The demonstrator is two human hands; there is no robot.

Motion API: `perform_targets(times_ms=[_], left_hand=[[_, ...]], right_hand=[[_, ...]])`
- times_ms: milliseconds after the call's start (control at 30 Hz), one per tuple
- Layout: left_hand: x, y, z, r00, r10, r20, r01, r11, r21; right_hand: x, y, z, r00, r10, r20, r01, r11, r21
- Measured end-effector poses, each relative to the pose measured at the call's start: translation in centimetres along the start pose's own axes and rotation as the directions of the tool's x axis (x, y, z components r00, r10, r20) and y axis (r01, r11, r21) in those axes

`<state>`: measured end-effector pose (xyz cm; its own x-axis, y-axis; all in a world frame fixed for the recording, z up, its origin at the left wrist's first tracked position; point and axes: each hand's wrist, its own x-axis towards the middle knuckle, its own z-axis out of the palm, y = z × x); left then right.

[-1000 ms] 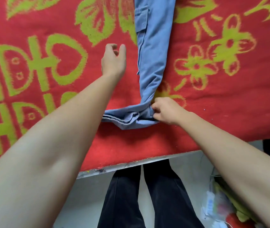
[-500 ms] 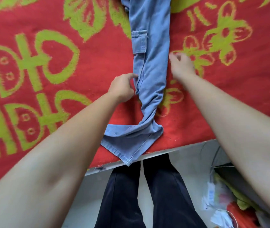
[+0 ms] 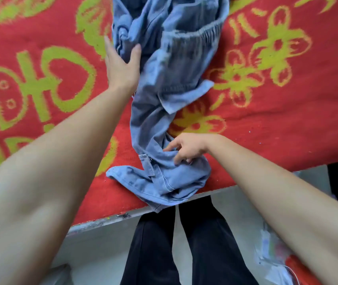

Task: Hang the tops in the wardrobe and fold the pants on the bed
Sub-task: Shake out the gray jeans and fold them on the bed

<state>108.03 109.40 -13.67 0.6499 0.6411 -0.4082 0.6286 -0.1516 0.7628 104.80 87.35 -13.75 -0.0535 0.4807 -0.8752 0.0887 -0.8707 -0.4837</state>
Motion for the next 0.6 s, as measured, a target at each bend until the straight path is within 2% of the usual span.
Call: perform_targets(times_ms=[33, 67, 100, 133, 167, 200, 233, 267, 300, 333, 367, 433, 467, 500, 533, 600], left_hand=[[0.2, 0.4, 0.1, 0.999, 0.033, 0.03, -0.035, 0.998, 0.053], [0.3, 0.5, 0.1, 0.997, 0.058, 0.057, -0.066, 0.988, 0.14], [0.3, 0.5, 0.1, 0.995, 0.074, 0.07, -0.089, 0.965, 0.245], [0.2, 0.4, 0.0, 0.994, 0.085, 0.068, -0.103, 0.932, 0.347], [0.0, 0.1, -0.1, 0.993, 0.101, 0.067, -0.12, 0.895, 0.431], [-0.2, -0.3, -0.2, 0.99, 0.113, 0.087, -0.141, 0.864, 0.483], [-0.6, -0.7, -0.3, 0.986, 0.118, 0.117, -0.161, 0.846, 0.508], [-0.9, -1.0, -0.3, 0.984, 0.115, 0.138, -0.171, 0.838, 0.518], [-1.1, -1.2, -0.2, 0.983, 0.107, 0.148, -0.17, 0.832, 0.528], [-1.3, -1.3, -0.1, 0.984, 0.098, 0.151, -0.165, 0.825, 0.541], [-1.3, -1.4, 0.0, 0.984, 0.095, 0.153, -0.165, 0.815, 0.555], [-1.4, -1.7, 0.1, 0.984, 0.101, 0.144, -0.166, 0.802, 0.573], [-1.4, -1.8, 0.1, 0.987, 0.101, 0.123, -0.154, 0.804, 0.575], [-1.5, -1.9, 0.0, 0.992, 0.097, 0.082, -0.127, 0.82, 0.558], [-1.5, -2.0, -0.2, 0.996, 0.088, 0.016, -0.084, 0.852, 0.516], [-1.5, -2.3, -1.1, 0.987, 0.036, -0.154, 0.022, 0.933, 0.36]], right_hand=[[-0.1, 0.2, 0.0, 1.0, 0.006, -0.024, -0.004, 0.997, 0.078], [-0.3, 0.4, -0.5, 0.993, -0.002, -0.117, 0.018, 0.99, 0.142], [-0.4, 0.5, -1.4, 0.96, 0.003, -0.278, 0.044, 0.985, 0.164], [-0.2, 0.7, -2.7, 0.873, 0.029, -0.486, 0.043, 0.99, 0.136], [0.1, 1.0, -4.2, 0.724, 0.084, -0.684, 0.015, 0.99, 0.138], [0.1, 1.0, -5.7, 0.548, 0.167, -0.819, 0.016, 0.978, 0.21], [0.0, 0.8, -7.2, 0.391, 0.258, -0.884, 0.072, 0.948, 0.309], [-0.1, 0.7, -8.5, 0.271, 0.319, -0.908, 0.166, 0.914, 0.371], [-0.2, 0.5, -9.8, 0.2, 0.338, -0.92, 0.239, 0.893, 0.38], [-0.3, 0.4, -11.1, 0.174, 0.323, -0.93, 0.277, 0.891, 0.361], [-0.2, 0.3, -12.1, 0.19, 0.282, -0.94, 0.299, 0.896, 0.329], [0.1, -0.1, -13.5, 0.327, 0.211, -0.921, 0.298, 0.902, 0.312], [0.3, -0.2, -13.7, 0.403, 0.207, -0.892, 0.267, 0.905, 0.331], [0.5, -0.2, -13.6, 0.449, 0.219, -0.866, 0.232, 0.908, 0.349], [0.6, -0.1, -13.1, 0.453, 0.239, -0.859, 0.207, 0.909, 0.362], [0.8, 0.8, -11.4, 0.394, 0.268, -0.879, 0.221, 0.901, 0.373]])
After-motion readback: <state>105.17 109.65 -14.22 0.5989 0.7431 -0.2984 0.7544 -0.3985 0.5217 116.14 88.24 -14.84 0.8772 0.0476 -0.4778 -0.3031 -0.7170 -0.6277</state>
